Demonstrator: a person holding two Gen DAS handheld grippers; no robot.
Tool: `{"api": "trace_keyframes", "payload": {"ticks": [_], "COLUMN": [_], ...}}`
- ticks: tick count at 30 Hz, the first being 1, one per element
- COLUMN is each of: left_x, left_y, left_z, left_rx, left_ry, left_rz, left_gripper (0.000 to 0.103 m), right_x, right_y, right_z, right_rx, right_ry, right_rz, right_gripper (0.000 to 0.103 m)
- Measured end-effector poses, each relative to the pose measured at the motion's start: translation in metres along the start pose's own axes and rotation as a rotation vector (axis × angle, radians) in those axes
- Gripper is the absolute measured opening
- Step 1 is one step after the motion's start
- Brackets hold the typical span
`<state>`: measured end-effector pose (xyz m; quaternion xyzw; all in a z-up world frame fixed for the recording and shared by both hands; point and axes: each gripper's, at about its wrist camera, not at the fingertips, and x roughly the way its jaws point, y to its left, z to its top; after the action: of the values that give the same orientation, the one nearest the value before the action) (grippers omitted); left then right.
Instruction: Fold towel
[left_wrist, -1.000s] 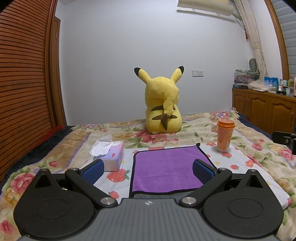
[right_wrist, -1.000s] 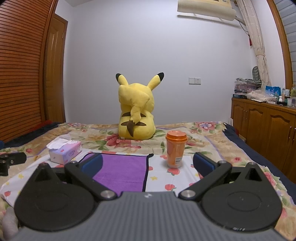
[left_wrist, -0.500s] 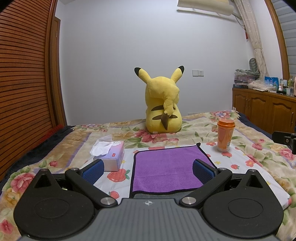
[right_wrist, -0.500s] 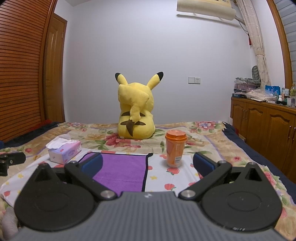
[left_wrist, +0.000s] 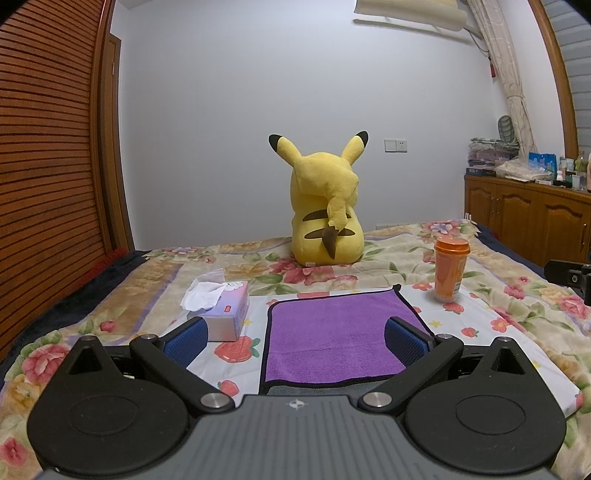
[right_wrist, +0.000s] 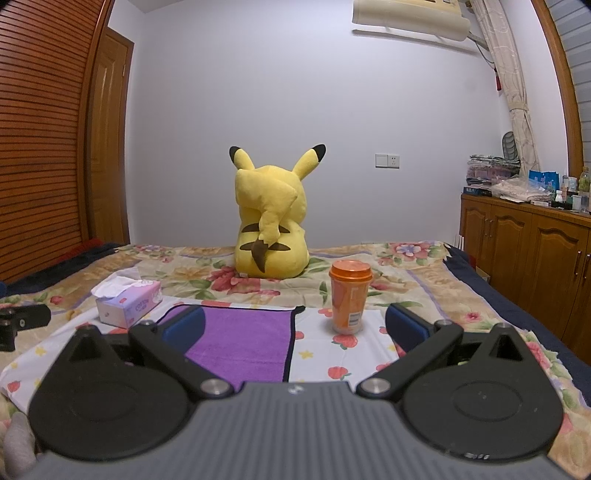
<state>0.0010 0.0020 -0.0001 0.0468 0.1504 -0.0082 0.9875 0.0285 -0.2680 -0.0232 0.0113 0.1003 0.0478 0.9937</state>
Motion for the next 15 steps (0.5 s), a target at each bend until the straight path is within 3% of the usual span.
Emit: {"api": "trace_keyframes", "payload": {"ticks": [15], "left_x": [0.0047], "left_y": [0.0051], "left_z": [-0.0061], "left_rx": [0.002], "left_ry": [0.020], "left_rz": [-0.008], "left_gripper": [0.103], "right_x": [0.0003], "right_y": [0.0005], "right_z": [-0.0002], "right_rx": [-0.004], "right_ry": [0.004], "right_rz": [0.001], "right_gripper": [0.103]}}
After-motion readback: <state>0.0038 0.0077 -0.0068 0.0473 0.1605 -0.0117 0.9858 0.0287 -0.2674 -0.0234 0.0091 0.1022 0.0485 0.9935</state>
